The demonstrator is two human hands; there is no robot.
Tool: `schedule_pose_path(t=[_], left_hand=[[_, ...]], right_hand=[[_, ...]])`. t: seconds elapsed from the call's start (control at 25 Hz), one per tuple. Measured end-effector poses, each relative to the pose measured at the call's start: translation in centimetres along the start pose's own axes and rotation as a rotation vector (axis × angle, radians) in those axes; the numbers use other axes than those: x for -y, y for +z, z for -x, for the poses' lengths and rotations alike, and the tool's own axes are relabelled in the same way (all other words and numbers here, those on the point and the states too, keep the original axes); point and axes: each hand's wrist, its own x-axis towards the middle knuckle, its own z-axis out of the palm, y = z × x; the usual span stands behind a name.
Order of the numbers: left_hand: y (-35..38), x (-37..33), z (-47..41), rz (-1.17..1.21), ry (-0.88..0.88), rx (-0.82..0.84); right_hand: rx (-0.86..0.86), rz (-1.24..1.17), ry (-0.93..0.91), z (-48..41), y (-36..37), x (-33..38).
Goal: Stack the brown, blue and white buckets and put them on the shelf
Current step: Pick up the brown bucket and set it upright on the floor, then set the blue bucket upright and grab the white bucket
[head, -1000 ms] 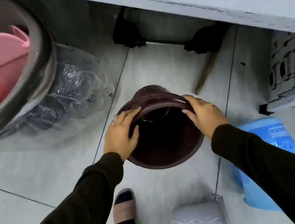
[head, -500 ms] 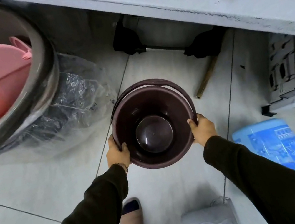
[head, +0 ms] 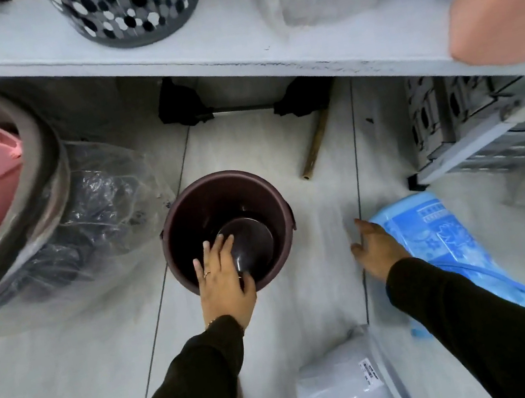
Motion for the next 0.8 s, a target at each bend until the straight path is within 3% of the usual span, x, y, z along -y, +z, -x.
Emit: schedule_pose_path(t=[0.2, 0.4, 0.52, 0.64, 0.8], left_hand=[[6.1, -8.5, 5.4, -0.006, 0.259, 0.223], [16.7, -16.4, 10.9, 0.051, 0.261, 0.503], [23.9, -19.5, 13.5, -0.047, 0.217, 0.63], [27.7, -20.7, 14.6, 0.069, 0.068, 0.593], [24.8, -21.1, 13.7, 0.404, 0.048, 0.314]], right_hand=[[-0.075, 0.095, 0.092, 4.2, -4.6, -13.8], [-0.047, 0.156, 0.212, 7.1, -6.3, -27.2], [-0.107, 0.148, 0.118, 6.6, -5.1, -32.1], [-0.285, 0.209, -0.007, 5.4, -4.5, -33.6], [-0.4, 0.154, -0.115, 5.1, -6.5, -33.6]])
